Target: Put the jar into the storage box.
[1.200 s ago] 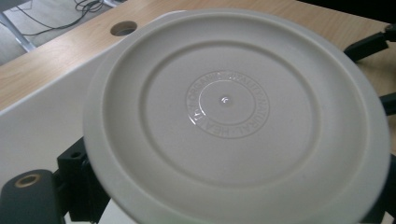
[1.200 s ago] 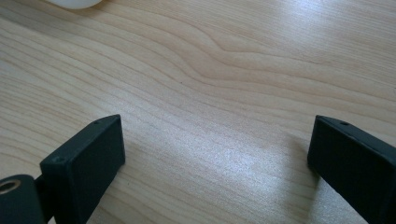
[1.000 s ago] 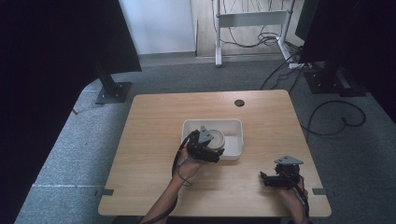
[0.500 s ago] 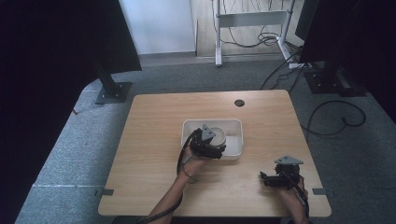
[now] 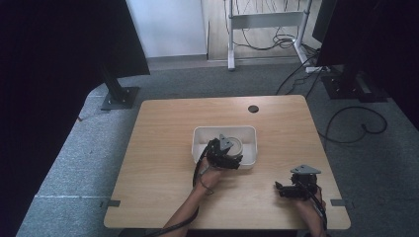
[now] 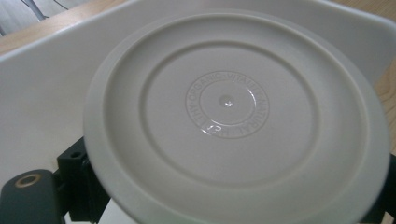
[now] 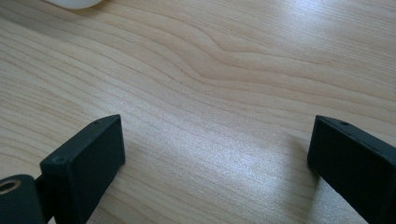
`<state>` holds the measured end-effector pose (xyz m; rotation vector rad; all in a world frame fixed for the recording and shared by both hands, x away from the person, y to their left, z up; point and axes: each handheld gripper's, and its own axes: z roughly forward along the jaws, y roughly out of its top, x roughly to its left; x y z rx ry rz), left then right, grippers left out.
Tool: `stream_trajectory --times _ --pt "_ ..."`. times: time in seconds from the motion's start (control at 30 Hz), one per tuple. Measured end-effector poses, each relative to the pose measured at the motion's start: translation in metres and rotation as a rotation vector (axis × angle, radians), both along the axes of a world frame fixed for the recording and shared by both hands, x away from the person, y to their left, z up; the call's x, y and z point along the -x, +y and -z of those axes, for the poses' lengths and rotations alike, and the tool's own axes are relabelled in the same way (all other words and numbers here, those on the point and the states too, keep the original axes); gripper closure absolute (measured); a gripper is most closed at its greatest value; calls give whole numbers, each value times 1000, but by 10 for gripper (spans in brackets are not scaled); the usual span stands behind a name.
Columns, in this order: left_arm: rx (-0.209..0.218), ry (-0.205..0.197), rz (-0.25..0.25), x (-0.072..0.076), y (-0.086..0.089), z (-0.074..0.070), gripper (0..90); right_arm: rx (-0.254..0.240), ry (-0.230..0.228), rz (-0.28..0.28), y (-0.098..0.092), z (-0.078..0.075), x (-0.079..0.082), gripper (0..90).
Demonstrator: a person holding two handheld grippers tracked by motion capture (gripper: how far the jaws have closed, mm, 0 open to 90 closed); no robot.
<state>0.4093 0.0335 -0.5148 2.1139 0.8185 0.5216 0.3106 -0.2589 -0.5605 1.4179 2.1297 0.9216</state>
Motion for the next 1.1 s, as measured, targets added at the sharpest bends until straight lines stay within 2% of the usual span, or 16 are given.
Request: stream_trajectory --times 0.23,0.4,0.5,0.77,0.87,1.1 --pt "-8 24 -25 -3 -2 9 103 0 0 0 0 0 0 37" --pt "18 48 -39 -6 0 10 102 0 0 0 0 0 0 37" --pt "31 78 -47 -9 1 9 101 0 -1 0 0 0 0 37" --pt "24 81 -32 -10 1 9 95 0 0 0 0 0 0 37" --pt "32 81 -27 -10 2 8 58 0 0 0 0 0 0 37" --pt "20 58 -29 -7 4 4 44 0 0 0 0 0 0 37"
